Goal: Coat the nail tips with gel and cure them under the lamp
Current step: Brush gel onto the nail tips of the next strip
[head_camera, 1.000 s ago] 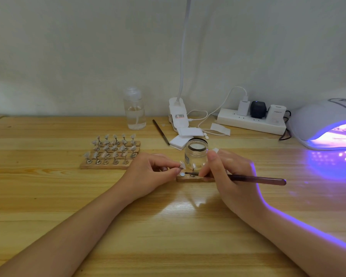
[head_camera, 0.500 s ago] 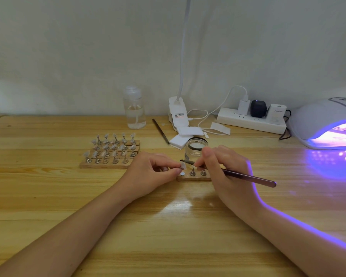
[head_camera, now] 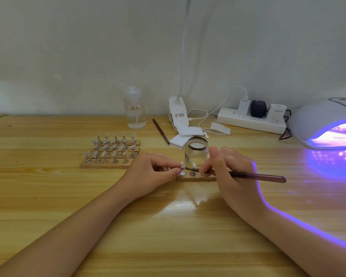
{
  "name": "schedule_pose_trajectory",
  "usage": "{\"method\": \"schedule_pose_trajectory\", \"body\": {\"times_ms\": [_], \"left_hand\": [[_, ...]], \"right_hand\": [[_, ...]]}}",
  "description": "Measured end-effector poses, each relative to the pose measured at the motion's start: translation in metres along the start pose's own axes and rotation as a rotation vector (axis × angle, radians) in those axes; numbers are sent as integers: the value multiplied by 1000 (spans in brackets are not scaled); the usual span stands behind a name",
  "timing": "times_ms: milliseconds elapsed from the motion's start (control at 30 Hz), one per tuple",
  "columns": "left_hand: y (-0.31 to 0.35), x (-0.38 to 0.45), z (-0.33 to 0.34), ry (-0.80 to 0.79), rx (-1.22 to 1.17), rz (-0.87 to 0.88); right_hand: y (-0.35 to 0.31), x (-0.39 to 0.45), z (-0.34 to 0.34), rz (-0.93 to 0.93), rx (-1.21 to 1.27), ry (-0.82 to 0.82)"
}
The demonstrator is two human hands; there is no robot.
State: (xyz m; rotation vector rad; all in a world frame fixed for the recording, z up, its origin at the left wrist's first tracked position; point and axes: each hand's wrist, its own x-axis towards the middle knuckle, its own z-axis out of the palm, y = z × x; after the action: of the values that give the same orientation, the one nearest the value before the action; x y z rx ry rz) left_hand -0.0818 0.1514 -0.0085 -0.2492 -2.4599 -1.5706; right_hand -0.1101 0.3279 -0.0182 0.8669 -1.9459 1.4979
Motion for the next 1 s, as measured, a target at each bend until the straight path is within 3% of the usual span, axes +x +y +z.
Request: {"method": "schedule_pose_trajectory", "body": {"times_ms": [500, 1000], "left_hand": [[0, 1, -1, -11, 42, 15], [1, -1, 0, -8, 35, 28]], "right_hand": [[3, 3, 4, -10, -16, -36], [-2, 1, -1, -12, 40, 30]]}}
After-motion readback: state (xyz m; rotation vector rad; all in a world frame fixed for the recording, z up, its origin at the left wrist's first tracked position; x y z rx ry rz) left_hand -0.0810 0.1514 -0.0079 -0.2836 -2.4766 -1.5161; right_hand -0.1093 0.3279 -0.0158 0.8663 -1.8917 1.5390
